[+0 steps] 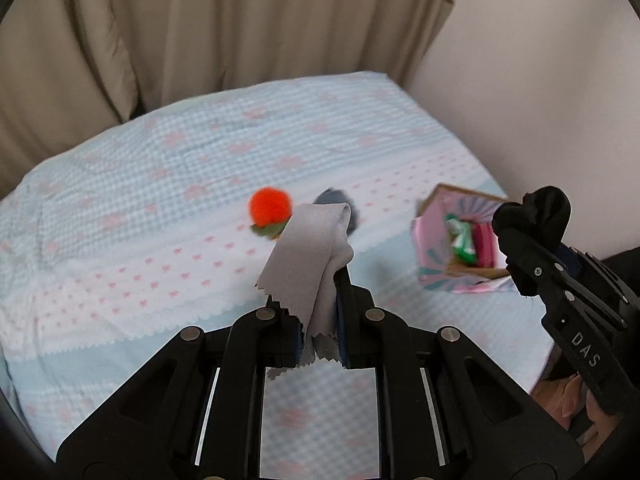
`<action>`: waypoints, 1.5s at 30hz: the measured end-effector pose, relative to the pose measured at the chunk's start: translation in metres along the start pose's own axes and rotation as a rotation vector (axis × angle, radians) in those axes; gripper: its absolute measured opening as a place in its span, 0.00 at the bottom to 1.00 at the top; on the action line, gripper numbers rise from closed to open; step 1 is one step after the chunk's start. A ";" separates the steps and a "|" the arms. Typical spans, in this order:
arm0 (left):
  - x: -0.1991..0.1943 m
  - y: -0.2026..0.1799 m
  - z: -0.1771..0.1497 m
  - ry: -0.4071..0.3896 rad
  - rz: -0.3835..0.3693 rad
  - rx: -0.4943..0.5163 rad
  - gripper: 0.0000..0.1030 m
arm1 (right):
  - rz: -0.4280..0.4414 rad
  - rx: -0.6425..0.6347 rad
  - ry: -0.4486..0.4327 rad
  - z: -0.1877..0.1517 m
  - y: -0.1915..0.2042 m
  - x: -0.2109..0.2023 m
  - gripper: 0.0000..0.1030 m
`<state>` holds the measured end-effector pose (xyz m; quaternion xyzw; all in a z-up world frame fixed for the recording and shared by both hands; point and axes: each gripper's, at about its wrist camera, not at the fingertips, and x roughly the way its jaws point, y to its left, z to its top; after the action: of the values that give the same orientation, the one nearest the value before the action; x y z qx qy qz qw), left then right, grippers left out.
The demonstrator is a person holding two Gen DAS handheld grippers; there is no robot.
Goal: Organize soft objects
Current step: 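Carry cloth and black plush into the pink box and open both tools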
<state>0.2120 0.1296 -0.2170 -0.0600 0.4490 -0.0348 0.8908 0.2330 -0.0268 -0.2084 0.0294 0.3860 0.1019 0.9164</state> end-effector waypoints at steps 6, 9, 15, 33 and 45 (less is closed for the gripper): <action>-0.020 -0.063 0.020 -0.029 -0.030 0.043 0.10 | -0.056 0.044 -0.016 0.015 -0.054 -0.045 0.28; -0.017 -0.104 0.030 -0.029 -0.048 0.059 0.11 | -0.081 0.061 -0.021 0.019 -0.091 -0.058 0.28; 0.012 -0.185 0.042 -0.015 -0.072 0.033 0.11 | -0.105 0.074 0.003 0.027 -0.173 -0.074 0.28; 0.174 -0.322 0.046 0.157 -0.076 0.034 0.10 | -0.087 0.126 0.174 0.033 -0.349 0.004 0.28; 0.285 -0.319 0.038 0.320 -0.008 0.101 0.10 | -0.056 0.209 0.344 0.009 -0.383 0.107 0.29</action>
<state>0.4095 -0.2165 -0.3769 -0.0107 0.5828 -0.0698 0.8096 0.3747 -0.3790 -0.3279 0.0957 0.5462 0.0391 0.8313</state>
